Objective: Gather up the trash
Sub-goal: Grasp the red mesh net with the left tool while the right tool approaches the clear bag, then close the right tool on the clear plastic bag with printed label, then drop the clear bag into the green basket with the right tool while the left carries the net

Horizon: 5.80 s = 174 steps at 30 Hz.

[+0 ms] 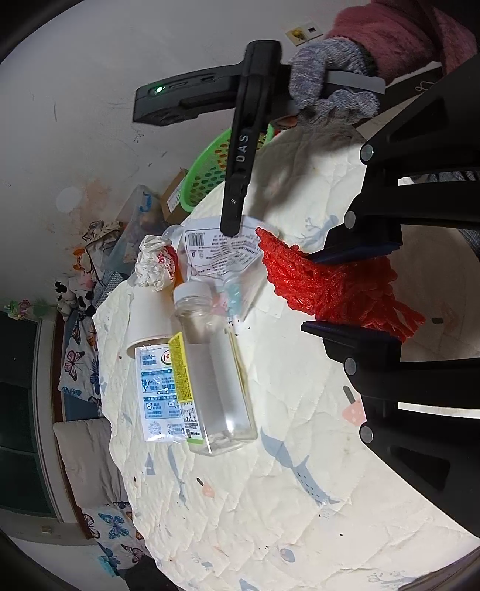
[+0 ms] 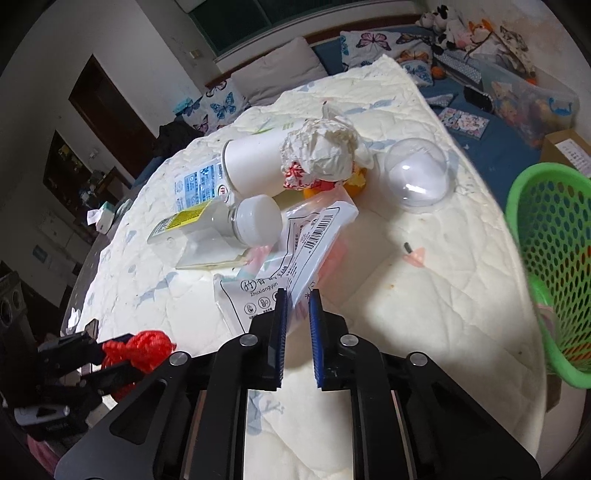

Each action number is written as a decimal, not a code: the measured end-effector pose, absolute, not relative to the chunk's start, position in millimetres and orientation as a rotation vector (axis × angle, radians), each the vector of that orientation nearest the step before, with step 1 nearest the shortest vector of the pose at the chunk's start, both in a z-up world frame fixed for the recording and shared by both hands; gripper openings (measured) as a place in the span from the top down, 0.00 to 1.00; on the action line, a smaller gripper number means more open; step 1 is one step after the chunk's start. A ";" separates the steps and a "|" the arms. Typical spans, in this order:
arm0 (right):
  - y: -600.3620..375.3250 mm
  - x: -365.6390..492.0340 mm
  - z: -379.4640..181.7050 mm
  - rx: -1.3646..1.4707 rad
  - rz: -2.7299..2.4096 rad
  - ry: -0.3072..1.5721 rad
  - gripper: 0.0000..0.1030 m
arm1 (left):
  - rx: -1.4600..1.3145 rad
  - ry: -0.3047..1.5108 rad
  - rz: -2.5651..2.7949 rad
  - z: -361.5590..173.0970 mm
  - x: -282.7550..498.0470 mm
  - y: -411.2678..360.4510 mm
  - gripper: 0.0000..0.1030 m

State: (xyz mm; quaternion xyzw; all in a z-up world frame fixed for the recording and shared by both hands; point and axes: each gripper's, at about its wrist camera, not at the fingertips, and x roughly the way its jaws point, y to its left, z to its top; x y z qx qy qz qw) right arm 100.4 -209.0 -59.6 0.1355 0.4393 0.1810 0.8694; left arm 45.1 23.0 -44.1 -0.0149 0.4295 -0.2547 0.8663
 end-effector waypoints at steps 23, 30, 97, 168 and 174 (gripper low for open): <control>-255.8 48.1 -37.3 0.318 0.314 0.845 0.92 | -0.046 0.874 -0.577 -24.9 57.8 8.4 0.72; -280.1 30.9 -23.6 0.325 0.266 0.795 0.92 | -0.042 0.871 -0.626 -19.8 66.0 -16.2 0.72; -310.5 53.2 -39.9 0.329 0.129 0.798 0.76 | -0.050 0.870 -0.705 -6.7 96.2 -61.6 0.72; -461.1 54.4 -37.5 0.255 -0.219 0.705 0.51 | -0.013 0.940 -0.920 -6.6 167.3 -258.7 0.72; -467.8 53.0 -42.6 0.266 -0.241 0.709 0.39 | -0.021 0.977 -0.919 -19.4 173.7 -275.2 0.67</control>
